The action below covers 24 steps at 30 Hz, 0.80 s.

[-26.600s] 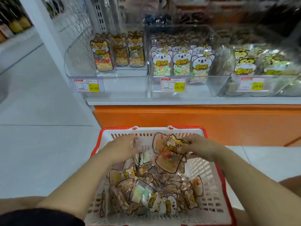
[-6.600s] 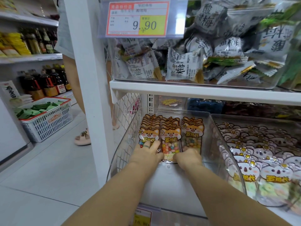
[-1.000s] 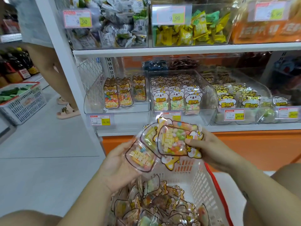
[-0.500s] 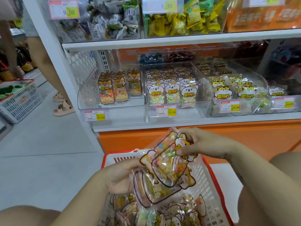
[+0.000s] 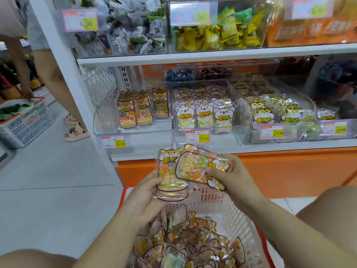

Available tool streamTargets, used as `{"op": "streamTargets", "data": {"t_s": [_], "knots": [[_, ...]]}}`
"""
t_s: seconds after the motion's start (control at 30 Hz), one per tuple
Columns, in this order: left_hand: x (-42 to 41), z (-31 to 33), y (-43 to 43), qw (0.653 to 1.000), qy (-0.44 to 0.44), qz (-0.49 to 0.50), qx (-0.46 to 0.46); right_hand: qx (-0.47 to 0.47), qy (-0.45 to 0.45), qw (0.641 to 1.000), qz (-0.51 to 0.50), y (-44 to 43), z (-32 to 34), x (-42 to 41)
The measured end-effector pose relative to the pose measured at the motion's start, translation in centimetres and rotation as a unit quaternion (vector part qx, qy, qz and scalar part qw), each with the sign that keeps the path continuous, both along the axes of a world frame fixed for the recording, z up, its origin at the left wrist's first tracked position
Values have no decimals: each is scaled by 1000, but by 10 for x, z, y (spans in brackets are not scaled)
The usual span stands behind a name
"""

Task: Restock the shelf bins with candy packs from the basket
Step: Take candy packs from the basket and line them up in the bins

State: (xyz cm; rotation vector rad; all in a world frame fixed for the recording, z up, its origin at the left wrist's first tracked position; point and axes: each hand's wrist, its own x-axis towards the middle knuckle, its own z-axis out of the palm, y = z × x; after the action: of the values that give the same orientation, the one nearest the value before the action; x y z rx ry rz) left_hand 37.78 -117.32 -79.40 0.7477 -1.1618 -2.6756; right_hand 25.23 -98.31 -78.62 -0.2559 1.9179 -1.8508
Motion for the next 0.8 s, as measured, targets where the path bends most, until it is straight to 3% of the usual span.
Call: {"op": "streamTargets", "data": {"t_s": [0.13, 0.37, 0.5, 0.6, 0.73, 0.8], "knots": [[0, 2, 12, 1000, -3, 16, 5, 13, -15, 1000, -9, -8, -17, 17], [-2, -5, 7, 998, -22, 54, -14, 69, -18, 991, 109, -8, -15, 19], [0, -5, 4, 996, -28, 57, -69, 114, 99, 979, 137, -2, 1, 6], [2, -3, 2, 992, -44, 42, -109, 90, 181, 973, 114, 7, 30, -12], [4, 1, 3, 993, -37, -6, -111, 137, 209, 924, 290, -4, 55, -22], [5, 0, 8, 992, -38, -30, -116, 185, 225, 919, 266, -20, 47, -16]]}}
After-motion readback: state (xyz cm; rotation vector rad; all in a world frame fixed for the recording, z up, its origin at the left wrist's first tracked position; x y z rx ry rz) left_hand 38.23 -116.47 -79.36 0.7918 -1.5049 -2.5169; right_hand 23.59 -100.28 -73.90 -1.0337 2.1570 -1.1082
